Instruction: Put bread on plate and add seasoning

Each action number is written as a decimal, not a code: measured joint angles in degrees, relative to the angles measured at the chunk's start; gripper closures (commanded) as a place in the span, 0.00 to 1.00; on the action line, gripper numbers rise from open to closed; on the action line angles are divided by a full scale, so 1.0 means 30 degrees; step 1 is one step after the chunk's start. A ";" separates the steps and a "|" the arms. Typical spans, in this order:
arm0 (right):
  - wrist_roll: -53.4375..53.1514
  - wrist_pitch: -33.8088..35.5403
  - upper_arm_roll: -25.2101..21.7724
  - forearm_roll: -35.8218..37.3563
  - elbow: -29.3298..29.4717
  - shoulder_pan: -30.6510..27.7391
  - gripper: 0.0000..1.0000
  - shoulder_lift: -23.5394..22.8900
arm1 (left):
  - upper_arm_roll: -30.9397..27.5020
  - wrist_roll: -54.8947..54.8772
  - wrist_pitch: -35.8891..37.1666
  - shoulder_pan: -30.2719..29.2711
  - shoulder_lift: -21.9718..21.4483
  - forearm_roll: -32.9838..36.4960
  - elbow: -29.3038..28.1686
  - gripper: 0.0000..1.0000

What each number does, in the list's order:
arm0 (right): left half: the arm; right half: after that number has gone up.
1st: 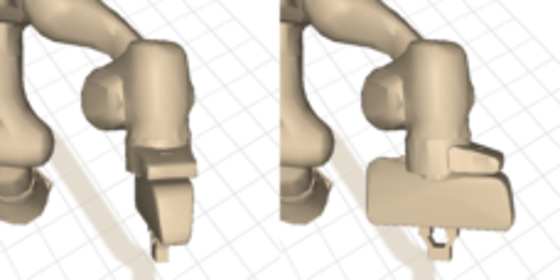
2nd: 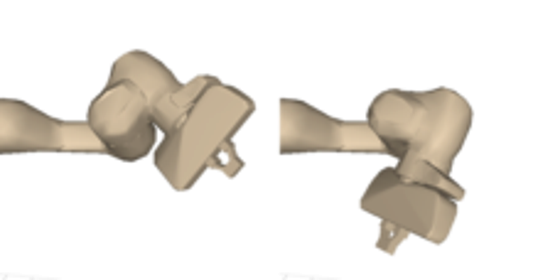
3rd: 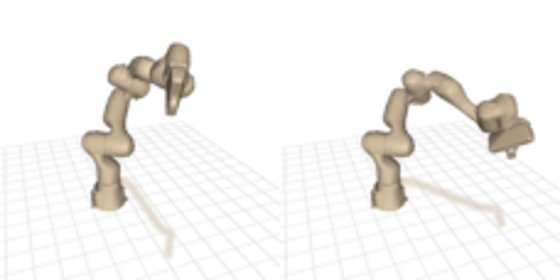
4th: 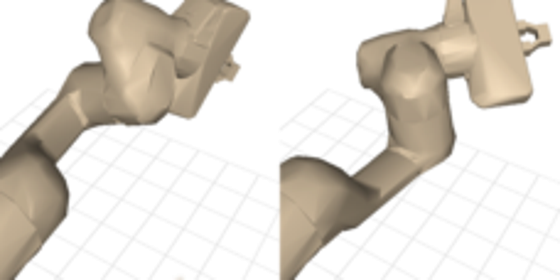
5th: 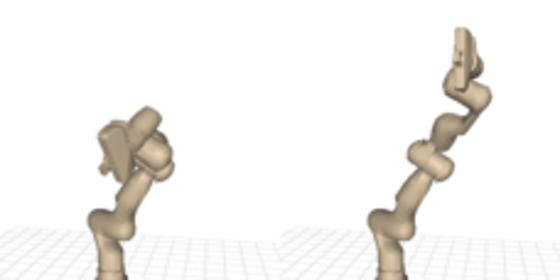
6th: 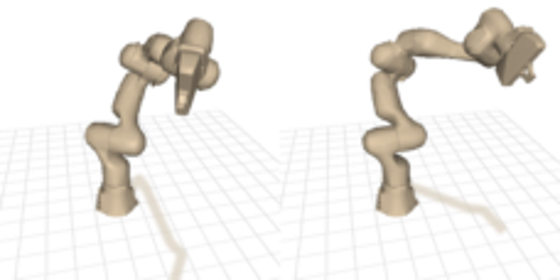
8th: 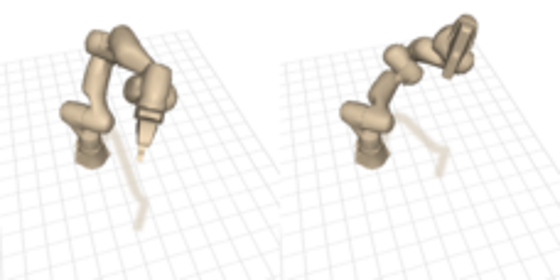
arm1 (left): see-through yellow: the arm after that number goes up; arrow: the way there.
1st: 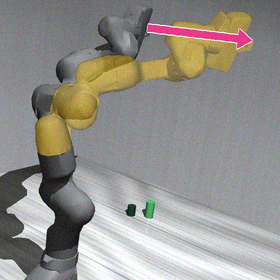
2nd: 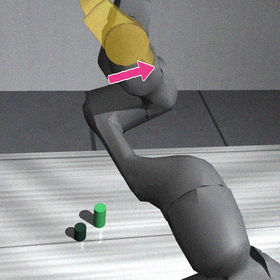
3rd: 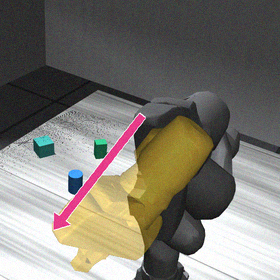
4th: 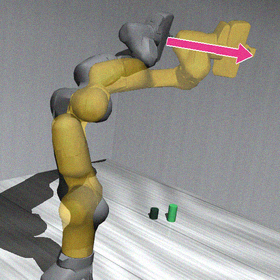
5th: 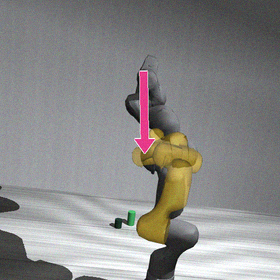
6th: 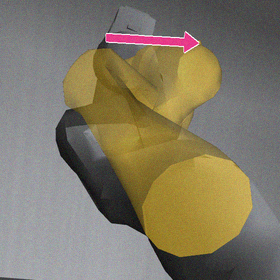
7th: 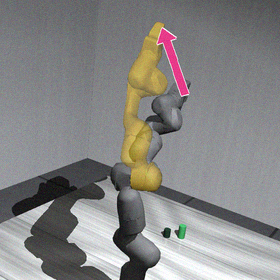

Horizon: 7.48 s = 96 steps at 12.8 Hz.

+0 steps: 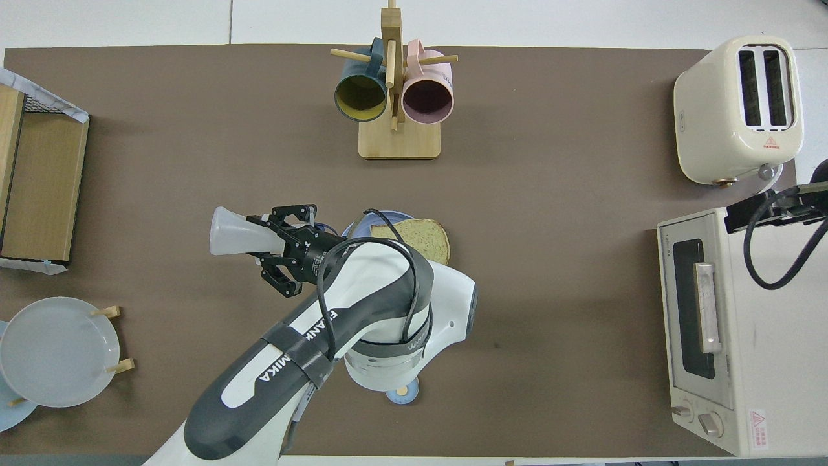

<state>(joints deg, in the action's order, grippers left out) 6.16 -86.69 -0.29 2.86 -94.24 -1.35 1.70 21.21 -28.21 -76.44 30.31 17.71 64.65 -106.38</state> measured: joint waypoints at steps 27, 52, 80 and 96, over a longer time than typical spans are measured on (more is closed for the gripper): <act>0.0000 0.0000 0.0000 0.0000 0.0000 0.0000 0.00 0.0000 | -0.0163 0.4364 -1.5420 -1.2674 -0.8391 -2.2295 -0.2198 1.00; 0.0000 0.0000 0.0000 0.0000 0.0000 0.0000 0.00 0.0001 | 0.0052 1.0989 -4.0655 -1.1446 -0.2723 -2.3028 -1.1763 1.00; 0.0000 0.0000 0.0000 0.0000 0.0000 0.0000 0.00 0.0001 | -0.0026 0.8899 -4.0945 -1.1330 -0.1542 -2.3028 -1.2789 0.00; 0.0000 0.0000 0.0000 0.0000 0.0000 0.0000 0.00 0.0001 | 0.0043 1.1505 -4.1267 -0.8399 -0.5124 -2.3028 -1.5800 0.00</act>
<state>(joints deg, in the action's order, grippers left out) 6.16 -86.69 -0.29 2.86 -94.24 -1.35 1.70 21.34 6.30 -200.24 5.12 2.34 -4.43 -153.78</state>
